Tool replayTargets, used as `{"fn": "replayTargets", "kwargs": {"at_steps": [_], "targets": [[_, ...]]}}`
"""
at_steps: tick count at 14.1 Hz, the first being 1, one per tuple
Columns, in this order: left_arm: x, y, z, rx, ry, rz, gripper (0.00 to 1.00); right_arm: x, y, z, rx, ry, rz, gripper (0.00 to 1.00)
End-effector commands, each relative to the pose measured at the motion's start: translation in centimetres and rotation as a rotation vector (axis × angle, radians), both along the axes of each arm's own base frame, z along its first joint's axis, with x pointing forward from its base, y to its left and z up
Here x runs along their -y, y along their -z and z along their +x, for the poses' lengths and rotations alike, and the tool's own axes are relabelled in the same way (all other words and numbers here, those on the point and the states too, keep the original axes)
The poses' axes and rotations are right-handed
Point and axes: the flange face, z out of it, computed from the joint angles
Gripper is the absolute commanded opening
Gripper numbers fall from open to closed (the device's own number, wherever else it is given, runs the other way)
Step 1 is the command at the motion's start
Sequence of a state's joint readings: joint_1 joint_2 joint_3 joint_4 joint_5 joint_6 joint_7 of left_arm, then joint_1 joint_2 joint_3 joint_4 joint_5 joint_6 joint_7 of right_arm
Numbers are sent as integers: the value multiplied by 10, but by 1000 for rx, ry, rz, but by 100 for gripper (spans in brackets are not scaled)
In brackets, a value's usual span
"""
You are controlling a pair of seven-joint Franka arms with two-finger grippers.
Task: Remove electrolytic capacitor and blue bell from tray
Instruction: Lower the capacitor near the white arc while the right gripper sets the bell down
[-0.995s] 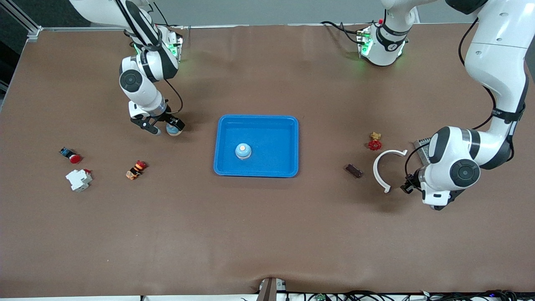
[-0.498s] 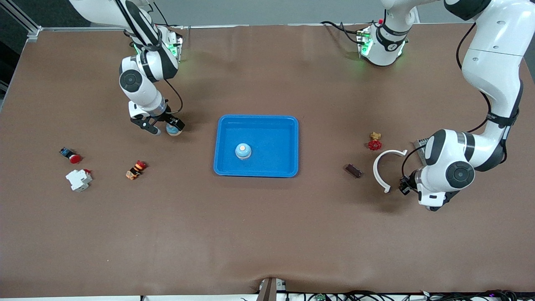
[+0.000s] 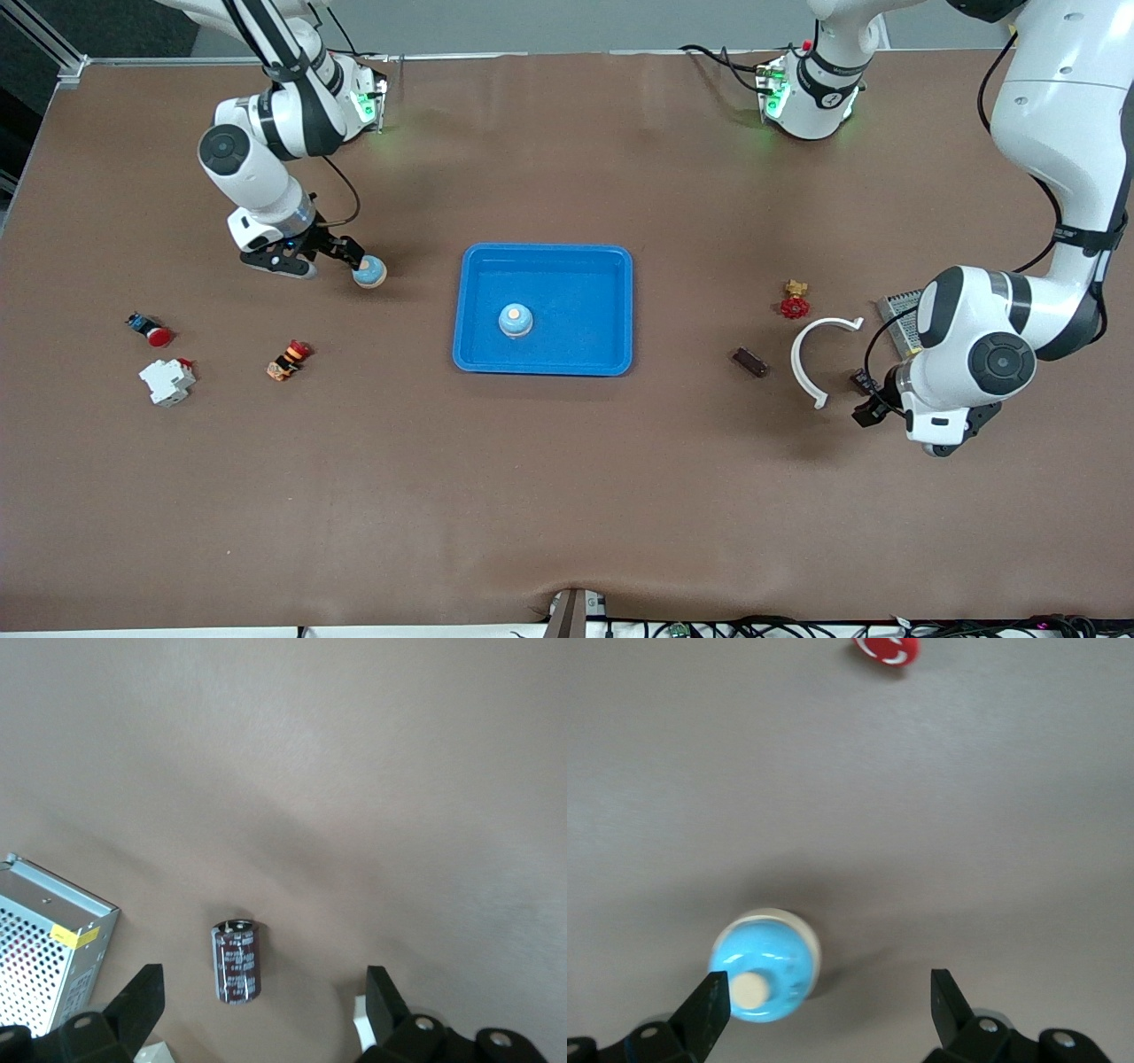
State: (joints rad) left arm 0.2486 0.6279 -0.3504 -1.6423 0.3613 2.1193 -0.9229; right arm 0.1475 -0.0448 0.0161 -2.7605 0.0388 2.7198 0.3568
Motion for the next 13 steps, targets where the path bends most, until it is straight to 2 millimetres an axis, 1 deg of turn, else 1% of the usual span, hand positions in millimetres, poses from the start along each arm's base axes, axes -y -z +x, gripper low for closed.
{"fn": "replayTargets", "kwargs": {"at_steps": [1,3,4,5,7,9,11,13], "targets": [[14,-38,4,4,10,6,100,0,-1,-5,11,-16,3,100],[24,-65,6,1,17,9,100,-2,-1,-5,22,4,7,100],[28,-82,4,-5,21,18,100,-2,0,-5,31,10,9,100],[36,-96,3,-4,35,17,100,-4,1,-5,32,27,10,100],[47,-123,0,-8,62,23,100,-16,3,-6,31,58,11,100],[46,-156,1,8,124,28,100,-26,9,-6,42,57,14,100],[42,-181,1,24,204,22,100,-28,19,-6,39,67,14,100],[33,-202,-2,35,255,24,100,-28,38,-8,44,71,13,100]]}}
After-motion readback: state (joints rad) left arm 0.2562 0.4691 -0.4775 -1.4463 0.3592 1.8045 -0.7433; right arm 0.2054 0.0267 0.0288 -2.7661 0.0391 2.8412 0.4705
